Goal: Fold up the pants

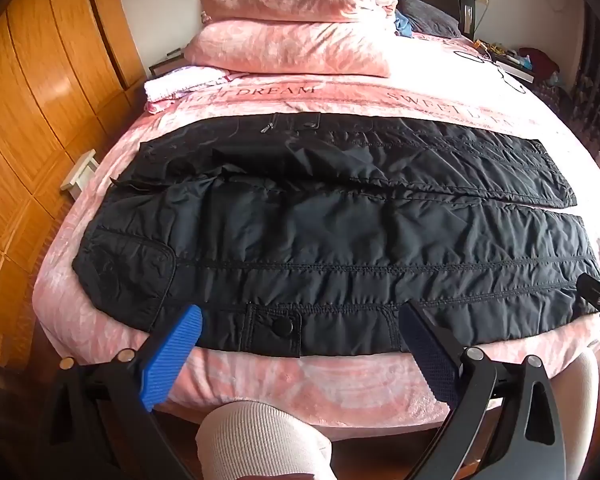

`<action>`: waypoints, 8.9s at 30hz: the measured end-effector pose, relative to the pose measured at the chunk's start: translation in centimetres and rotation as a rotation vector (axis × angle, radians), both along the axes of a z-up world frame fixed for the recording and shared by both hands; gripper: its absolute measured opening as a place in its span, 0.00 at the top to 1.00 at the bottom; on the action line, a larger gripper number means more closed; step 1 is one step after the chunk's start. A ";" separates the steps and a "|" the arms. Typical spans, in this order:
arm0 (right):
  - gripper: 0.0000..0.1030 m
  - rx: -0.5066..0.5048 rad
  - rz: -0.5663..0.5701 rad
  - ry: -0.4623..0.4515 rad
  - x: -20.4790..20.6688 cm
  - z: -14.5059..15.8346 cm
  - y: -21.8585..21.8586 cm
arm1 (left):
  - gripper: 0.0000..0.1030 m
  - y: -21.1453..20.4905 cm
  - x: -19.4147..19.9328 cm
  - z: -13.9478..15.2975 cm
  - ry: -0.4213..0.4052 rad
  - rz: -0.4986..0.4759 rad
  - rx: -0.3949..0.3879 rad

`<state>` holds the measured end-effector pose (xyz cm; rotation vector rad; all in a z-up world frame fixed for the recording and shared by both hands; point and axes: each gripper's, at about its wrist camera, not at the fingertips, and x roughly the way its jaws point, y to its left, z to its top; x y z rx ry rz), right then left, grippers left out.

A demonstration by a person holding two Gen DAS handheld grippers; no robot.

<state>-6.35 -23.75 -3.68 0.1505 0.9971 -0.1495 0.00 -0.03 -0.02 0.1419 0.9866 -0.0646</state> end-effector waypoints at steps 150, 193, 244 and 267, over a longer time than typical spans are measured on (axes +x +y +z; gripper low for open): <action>0.95 -0.018 1.128 -0.008 31.4 -2.6 -3.6 | 0.05 -11.4 40.3 -10.0 0.324 -0.826 -0.149; 0.93 -0.020 0.797 -0.254 4.4 -2.0 2.2 | 0.84 -1.7 5.0 -1.9 -0.174 -0.575 -0.095; 0.93 0.183 -0.074 -0.059 6.3 -4.2 -8.0 | 0.17 -6.9 6.2 -11.3 0.088 -0.263 -0.223; 0.78 0.460 -0.294 -0.069 -4.9 -9.6 -23.1 | 0.14 -9.5 2.7 -9.3 0.101 -0.255 -0.241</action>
